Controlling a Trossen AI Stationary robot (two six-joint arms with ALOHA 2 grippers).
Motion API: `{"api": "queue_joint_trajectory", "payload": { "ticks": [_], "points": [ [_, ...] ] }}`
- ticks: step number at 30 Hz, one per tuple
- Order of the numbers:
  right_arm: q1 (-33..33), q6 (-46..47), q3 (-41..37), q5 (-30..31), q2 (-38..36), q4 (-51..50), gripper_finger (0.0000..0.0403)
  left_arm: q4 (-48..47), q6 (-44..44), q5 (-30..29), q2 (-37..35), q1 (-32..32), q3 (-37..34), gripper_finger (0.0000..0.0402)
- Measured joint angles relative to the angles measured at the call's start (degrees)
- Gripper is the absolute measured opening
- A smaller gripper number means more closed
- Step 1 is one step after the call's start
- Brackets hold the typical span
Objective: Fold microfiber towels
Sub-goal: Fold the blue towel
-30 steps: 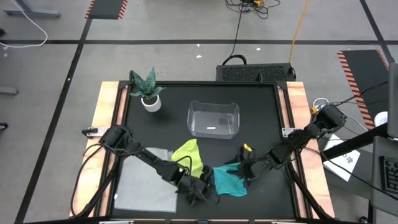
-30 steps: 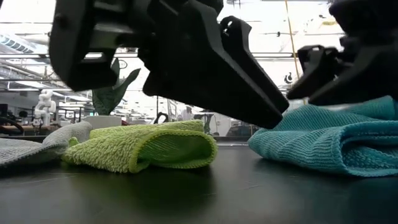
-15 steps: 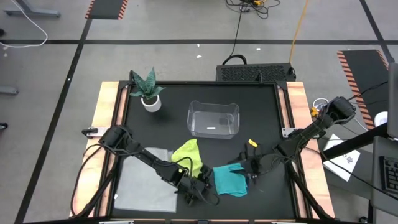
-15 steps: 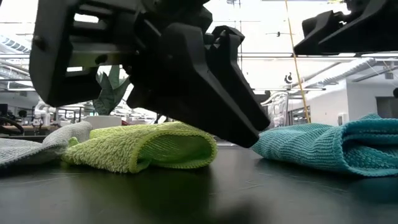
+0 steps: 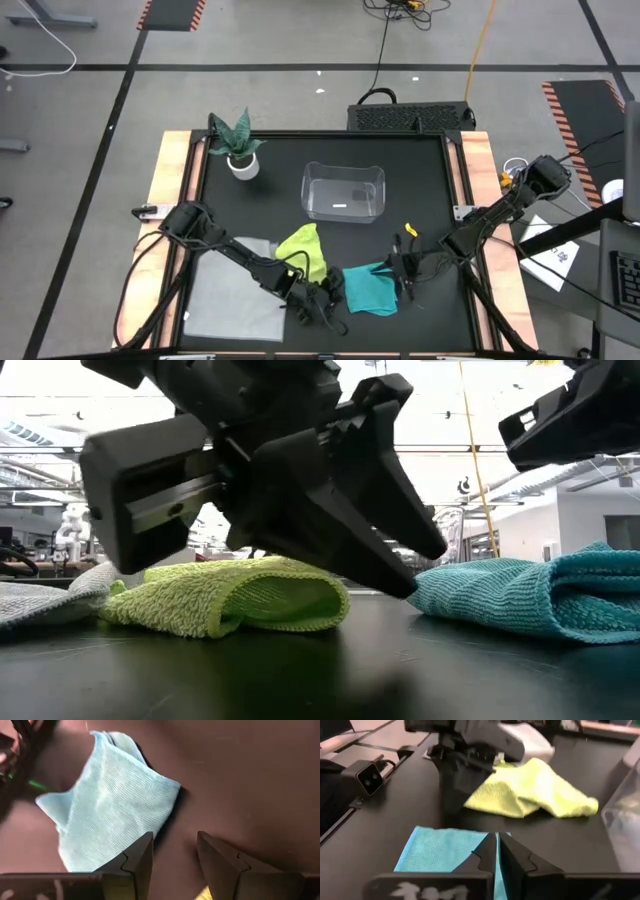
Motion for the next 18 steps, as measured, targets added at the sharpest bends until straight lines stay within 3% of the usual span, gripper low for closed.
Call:
{"api": "queue_joint_trajectory", "payload": {
  "ticks": [6,9,13,18],
  "points": [
    [0.1,2.8,0.0,-3.0,0.0,-2.1,0.0005,1.7,5.5,-2.1,0.1,0.0,0.0,0.0154],
    [0.9,3.3,0.0,-3.4,0.0,-6.2,0.0005,1.5,3.8,-2.4,0.2,0.0,0.0,0.0154],
    [2.0,3.2,0.0,-10.3,0.0,-9.9,0.0006,2.0,1.4,-2.4,0.2,0.0,0.0,0.0154],
    [3.0,4.7,0.0,-13.3,0.0,-6.5,0.0005,2.4,1.2,-2.9,0.2,0.0,0.0,0.0154]
  ]
}}
